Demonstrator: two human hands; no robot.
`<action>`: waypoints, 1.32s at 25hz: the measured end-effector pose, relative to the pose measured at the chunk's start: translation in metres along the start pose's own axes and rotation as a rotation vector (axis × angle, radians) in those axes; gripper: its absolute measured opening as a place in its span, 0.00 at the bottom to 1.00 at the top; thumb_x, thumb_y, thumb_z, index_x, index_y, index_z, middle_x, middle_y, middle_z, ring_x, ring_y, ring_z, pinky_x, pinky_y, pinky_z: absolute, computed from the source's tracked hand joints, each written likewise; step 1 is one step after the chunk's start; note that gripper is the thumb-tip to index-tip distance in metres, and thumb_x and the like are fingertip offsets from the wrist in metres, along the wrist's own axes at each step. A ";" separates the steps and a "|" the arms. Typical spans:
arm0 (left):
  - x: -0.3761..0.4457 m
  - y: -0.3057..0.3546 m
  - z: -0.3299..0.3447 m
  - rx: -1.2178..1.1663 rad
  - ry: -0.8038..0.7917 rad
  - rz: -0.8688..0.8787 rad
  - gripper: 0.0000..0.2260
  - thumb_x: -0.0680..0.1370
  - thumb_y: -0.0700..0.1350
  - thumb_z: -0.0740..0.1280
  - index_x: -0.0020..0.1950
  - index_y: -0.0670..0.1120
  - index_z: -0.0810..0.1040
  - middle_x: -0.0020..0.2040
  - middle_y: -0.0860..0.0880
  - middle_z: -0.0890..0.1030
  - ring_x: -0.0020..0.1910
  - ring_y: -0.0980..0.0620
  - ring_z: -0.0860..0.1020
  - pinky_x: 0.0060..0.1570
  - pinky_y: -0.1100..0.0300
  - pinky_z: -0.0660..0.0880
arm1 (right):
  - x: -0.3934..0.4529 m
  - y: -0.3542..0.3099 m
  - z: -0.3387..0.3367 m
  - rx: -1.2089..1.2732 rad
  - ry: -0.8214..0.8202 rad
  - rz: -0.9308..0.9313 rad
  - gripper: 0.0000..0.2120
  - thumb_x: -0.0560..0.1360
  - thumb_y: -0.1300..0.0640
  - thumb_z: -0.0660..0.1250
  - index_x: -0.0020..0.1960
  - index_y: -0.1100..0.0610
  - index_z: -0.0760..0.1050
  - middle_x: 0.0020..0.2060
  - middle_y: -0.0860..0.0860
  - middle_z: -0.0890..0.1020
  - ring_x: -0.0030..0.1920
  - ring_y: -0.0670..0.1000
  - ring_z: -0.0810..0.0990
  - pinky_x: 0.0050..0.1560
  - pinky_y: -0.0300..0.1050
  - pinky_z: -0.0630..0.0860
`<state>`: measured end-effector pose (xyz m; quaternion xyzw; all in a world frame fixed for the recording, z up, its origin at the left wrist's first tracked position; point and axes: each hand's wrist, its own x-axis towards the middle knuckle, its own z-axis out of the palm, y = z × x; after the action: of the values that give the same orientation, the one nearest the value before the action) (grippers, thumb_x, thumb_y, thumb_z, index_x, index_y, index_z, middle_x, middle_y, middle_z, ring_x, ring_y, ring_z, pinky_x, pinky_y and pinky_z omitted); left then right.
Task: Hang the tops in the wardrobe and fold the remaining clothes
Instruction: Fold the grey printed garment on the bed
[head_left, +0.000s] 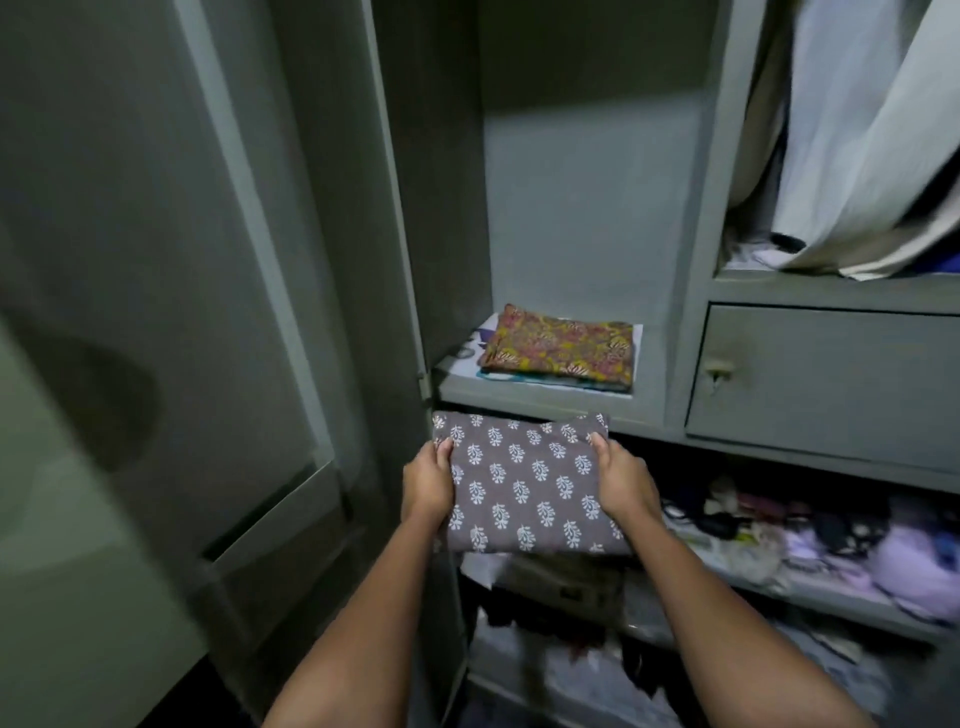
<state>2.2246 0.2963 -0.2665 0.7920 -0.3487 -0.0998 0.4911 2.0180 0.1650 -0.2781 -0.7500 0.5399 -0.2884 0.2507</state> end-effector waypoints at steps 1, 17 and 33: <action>0.025 0.008 0.010 -0.009 -0.006 0.020 0.15 0.82 0.52 0.57 0.42 0.44 0.72 0.48 0.39 0.81 0.49 0.40 0.78 0.44 0.54 0.68 | 0.023 -0.004 -0.002 0.000 0.024 0.003 0.24 0.82 0.42 0.45 0.65 0.52 0.74 0.57 0.60 0.80 0.56 0.61 0.78 0.51 0.50 0.72; 0.370 0.096 0.184 0.128 -0.252 0.226 0.18 0.84 0.49 0.53 0.62 0.38 0.73 0.60 0.34 0.76 0.61 0.35 0.73 0.58 0.48 0.69 | 0.336 -0.019 0.005 -0.053 0.265 0.231 0.26 0.82 0.42 0.45 0.62 0.56 0.75 0.58 0.62 0.78 0.56 0.62 0.77 0.54 0.50 0.72; 0.355 0.171 0.137 -0.229 -0.231 0.312 0.21 0.82 0.55 0.56 0.64 0.41 0.75 0.63 0.42 0.77 0.64 0.44 0.73 0.59 0.57 0.67 | 0.345 -0.081 -0.057 0.146 0.316 0.170 0.28 0.79 0.44 0.59 0.70 0.63 0.66 0.68 0.60 0.71 0.68 0.59 0.69 0.65 0.48 0.65</action>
<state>2.3398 -0.0790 -0.1244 0.6509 -0.5075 -0.1516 0.5438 2.1181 -0.1442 -0.1257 -0.6269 0.6116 -0.4188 0.2402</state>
